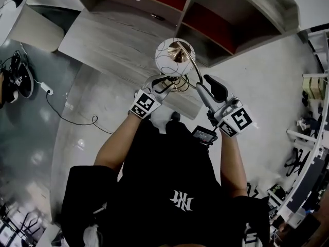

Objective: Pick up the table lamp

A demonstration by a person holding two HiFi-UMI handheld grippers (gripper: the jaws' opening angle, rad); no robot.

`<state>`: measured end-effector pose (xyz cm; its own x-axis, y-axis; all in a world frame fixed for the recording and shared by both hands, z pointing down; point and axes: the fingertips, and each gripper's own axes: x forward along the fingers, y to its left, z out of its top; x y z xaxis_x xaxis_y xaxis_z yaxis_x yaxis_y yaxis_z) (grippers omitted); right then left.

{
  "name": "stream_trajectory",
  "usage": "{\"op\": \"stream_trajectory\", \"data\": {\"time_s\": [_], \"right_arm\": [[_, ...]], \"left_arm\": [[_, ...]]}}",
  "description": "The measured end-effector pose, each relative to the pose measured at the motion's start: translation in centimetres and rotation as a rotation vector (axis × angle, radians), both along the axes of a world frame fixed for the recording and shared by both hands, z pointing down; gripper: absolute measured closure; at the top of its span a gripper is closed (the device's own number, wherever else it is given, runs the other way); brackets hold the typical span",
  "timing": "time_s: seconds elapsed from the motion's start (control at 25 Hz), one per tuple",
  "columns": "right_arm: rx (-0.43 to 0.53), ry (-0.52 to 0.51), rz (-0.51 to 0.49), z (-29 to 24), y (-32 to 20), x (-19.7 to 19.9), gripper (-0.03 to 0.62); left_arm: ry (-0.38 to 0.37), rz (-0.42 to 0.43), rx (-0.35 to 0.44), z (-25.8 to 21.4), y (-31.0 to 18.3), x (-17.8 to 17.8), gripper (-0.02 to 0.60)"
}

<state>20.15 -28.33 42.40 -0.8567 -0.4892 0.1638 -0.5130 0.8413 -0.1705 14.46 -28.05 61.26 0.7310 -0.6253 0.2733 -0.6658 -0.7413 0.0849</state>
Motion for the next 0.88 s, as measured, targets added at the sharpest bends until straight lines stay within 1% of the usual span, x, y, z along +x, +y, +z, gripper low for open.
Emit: {"op": "stream_trajectory", "data": {"time_s": [0.12, 0.24, 0.56, 0.68, 0.72, 0.88], "right_arm": [[0.0, 0.016, -0.021, 0.5, -0.3, -0.4, 0.465], [0.016, 0.042, -0.025, 0.9, -0.2, -0.7, 0.465], [0.01, 0.064, -0.001, 1.7, -0.7, -0.9, 0.465], [0.006, 0.059, 0.009, 1.7, -0.6, -0.8, 0.47], [0.005, 0.058, 0.012, 1.7, -0.6, -0.8, 0.471], [-0.002, 0.058, 0.017, 2.0, -0.7, -1.0, 0.473]], "left_arm": [[-0.053, 0.018, 0.029, 0.9, -0.6, 0.8, 0.448], [-0.101, 0.042, 0.038, 2.3, -0.7, 1.3, 0.437], [-0.138, 0.075, 0.089, 3.2, -2.6, 2.4, 0.428], [-0.178, 0.116, 0.12, 3.4, -2.5, 3.2, 0.425], [-0.189, 0.123, 0.131, 3.5, -2.5, 3.4, 0.416], [-0.232, 0.143, 0.17, 3.8, -2.7, 3.9, 0.419]]}}
